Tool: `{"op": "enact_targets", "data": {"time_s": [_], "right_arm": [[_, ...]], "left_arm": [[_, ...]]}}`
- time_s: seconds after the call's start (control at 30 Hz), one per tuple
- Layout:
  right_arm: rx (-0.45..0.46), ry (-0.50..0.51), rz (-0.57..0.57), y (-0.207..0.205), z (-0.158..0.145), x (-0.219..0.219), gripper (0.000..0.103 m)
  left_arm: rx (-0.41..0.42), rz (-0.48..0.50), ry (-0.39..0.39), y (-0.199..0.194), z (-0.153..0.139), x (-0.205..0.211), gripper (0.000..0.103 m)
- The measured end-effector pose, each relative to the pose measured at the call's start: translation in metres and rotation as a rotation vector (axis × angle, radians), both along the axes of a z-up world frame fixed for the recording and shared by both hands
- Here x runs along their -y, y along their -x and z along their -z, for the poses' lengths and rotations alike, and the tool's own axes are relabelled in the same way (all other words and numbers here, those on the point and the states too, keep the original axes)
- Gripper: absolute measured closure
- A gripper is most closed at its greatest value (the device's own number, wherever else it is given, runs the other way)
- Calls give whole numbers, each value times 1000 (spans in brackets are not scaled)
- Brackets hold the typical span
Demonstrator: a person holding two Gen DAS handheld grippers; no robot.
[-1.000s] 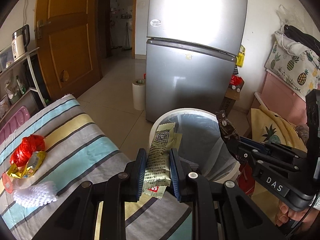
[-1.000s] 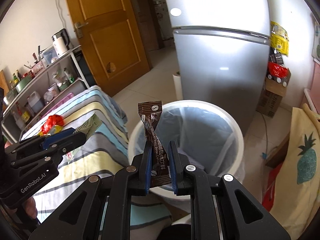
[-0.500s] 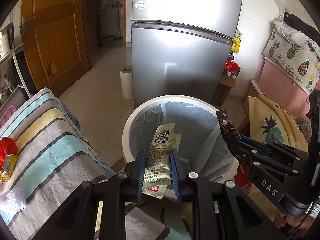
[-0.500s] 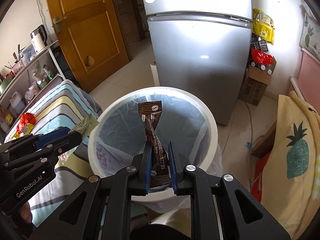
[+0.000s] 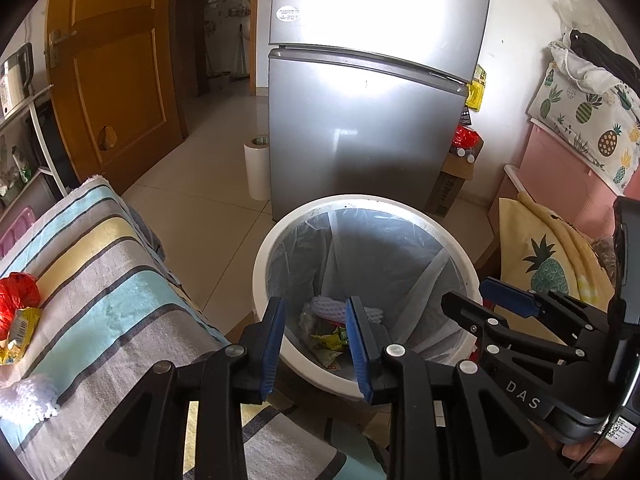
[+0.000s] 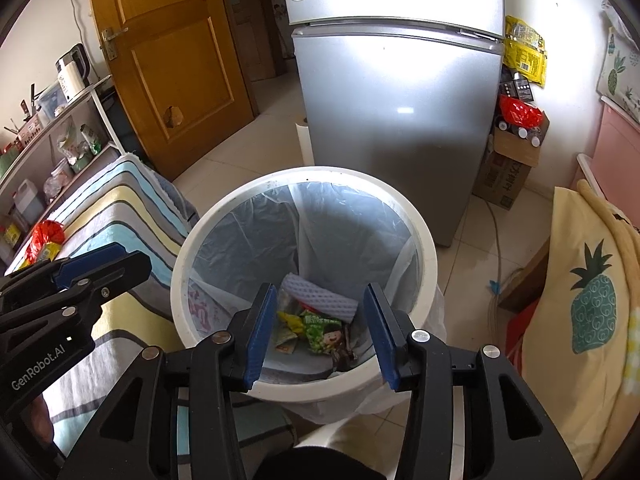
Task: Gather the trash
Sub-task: 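Carry the cream packet and brown wrapper over the bin and open both grippers, then return both tools to the table toward the cup and foam net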
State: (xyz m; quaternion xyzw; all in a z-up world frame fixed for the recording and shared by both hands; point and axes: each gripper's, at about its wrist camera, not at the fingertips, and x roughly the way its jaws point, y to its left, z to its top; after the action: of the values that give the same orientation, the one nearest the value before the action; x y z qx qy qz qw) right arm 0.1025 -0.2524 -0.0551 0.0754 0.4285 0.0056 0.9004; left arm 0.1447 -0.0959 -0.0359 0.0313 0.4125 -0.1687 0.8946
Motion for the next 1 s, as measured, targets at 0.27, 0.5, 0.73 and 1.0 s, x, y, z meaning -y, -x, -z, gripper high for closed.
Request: {"op": "enact_targets", "data": {"time_s": [0.27,0.5,0.73,1.0], "right_arm": [[31,-9,-12,6,-11,-10,57],[66,-10,-39,11,-26,-27,57],[99,-10,-79,17,-38,-48,57],[116,-12,-140,21,-45,-76,57]], "left_arm": [[15,-39,11,10,-11,-22,71],[40,-82,20,22,-23,-47,71],[62,-131,28,35,-34,-74,71],[73,-191,33,51,-38,-108,70]]}}
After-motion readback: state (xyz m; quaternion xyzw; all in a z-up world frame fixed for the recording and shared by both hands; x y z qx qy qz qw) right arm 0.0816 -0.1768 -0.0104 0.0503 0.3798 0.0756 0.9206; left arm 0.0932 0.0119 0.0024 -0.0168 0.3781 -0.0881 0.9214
